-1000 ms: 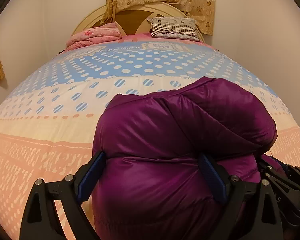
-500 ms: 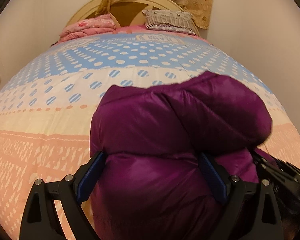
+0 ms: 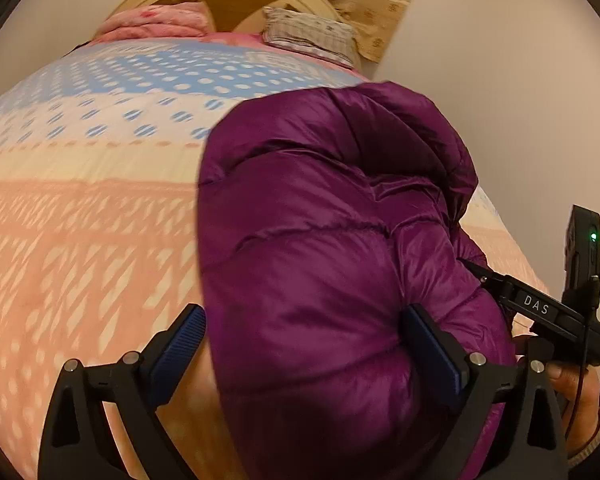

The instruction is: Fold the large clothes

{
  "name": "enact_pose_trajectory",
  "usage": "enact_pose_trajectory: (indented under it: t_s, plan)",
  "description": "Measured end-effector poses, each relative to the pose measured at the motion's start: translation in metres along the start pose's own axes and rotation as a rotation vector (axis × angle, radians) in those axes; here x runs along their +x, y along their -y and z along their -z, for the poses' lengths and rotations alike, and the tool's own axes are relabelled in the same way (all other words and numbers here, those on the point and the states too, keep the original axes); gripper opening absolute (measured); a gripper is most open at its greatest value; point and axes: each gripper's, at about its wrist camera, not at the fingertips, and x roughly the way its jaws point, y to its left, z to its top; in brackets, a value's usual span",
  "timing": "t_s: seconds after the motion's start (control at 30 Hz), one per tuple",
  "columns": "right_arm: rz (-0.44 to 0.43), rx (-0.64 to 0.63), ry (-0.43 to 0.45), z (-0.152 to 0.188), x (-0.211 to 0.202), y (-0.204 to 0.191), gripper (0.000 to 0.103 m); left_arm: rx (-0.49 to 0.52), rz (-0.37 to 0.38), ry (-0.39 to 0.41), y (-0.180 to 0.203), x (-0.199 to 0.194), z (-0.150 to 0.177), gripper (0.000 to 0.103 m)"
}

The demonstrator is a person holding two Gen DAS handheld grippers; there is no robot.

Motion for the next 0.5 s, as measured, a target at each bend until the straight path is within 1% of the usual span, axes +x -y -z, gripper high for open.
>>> enact_pose_trajectory:
  t_s: [0.07, 0.1, 0.13, 0.17, 0.23, 0.37, 0.43, 0.47, 0.5]
  plan:
    - [-0.01, -0.009, -0.014, 0.0, 0.006, -0.001, 0.082, 0.022, 0.004, 0.0, 0.002, 0.005, -0.005, 0.101]
    - [-0.013, -0.011, -0.013, -0.001, 0.007, -0.002, 0.08, 0.027, 0.007, -0.002, 0.002, 0.008, -0.007, 0.102]
    - [-0.025, -0.019, -0.009, -0.001, 0.009, -0.005, 0.073, 0.026, 0.01, -0.006, 0.001, 0.01, -0.008, 0.102]
    - [-0.037, -0.033, -0.007, 0.001, 0.01, -0.009, 0.068, 0.02, 0.014, -0.009, 0.0, 0.012, -0.009, 0.102]
    - [-0.023, -0.056, 0.002, 0.003, 0.013, -0.015, 0.065, 0.019, 0.014, -0.005, 0.002, 0.017, -0.009, 0.102]
    - [-0.102, -0.019, -0.021, 0.0, 0.022, -0.01, 0.06, 0.019, 0.029, -0.003, 0.007, 0.021, -0.008, 0.102]
    - [-0.12, -0.043, -0.018, 0.0, 0.02, -0.014, 0.045, 0.042, 0.037, 0.006, 0.014, 0.021, -0.008, 0.1]
    - [-0.131, -0.065, -0.006, 0.002, 0.017, -0.02, 0.034, 0.059, 0.033, 0.016, 0.017, 0.019, -0.007, 0.097]
    - [-0.121, -0.076, 0.003, 0.003, 0.015, -0.023, 0.029, 0.085, 0.032, 0.031, 0.023, 0.014, -0.005, 0.081]
